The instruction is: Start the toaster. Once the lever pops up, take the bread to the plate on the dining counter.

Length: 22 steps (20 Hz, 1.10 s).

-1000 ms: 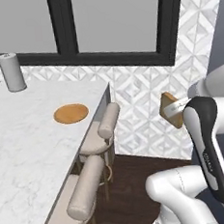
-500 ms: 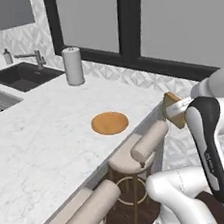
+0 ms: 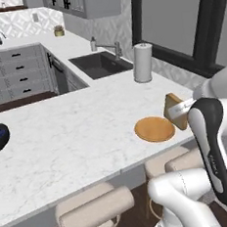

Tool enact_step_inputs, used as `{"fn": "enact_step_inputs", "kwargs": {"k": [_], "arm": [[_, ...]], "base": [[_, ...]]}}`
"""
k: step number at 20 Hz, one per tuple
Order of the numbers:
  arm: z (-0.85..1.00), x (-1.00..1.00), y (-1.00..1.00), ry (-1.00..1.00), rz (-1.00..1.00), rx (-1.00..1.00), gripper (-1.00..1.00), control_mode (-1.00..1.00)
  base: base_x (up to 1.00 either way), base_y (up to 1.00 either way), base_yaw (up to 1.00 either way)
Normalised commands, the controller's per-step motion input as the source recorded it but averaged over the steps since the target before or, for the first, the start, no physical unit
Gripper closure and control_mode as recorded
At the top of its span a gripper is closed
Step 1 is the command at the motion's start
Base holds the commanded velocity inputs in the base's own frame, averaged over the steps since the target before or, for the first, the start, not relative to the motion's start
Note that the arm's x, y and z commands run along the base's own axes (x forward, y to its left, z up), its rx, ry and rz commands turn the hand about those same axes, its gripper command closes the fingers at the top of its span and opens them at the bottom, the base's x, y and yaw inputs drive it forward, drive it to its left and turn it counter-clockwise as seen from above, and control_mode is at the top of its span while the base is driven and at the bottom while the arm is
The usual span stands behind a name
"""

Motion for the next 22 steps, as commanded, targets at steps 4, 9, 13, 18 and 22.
{"fn": "enact_step_inputs", "kwargs": {"k": [4, 9, 13, 18, 22], "arm": [[0.0, 0.0, 0.0, 0.0, 0.0, 0.0, 1.0, 1.0], [-0.3, 0.26, -0.58, 0.06, 0.12, 0.11, 1.0, -1.0], [-0.57, 0.77, -0.74, 0.22, 0.15, 0.19, 1.0, -1.0], [-0.62, 0.77, -0.48, 0.22, 0.18, 0.2, 1.0, -1.0], [-0.77, 1.0, -0.01, 0.23, 0.16, 0.13, 1.0, -1.0]], "base": [[0.48, -0.5, 0.49], [0.21, -0.24, 0.11], [0.0, 0.0, 0.0], [0.0, 0.0, 0.0], [0.0, 0.0, 0.0]]}}
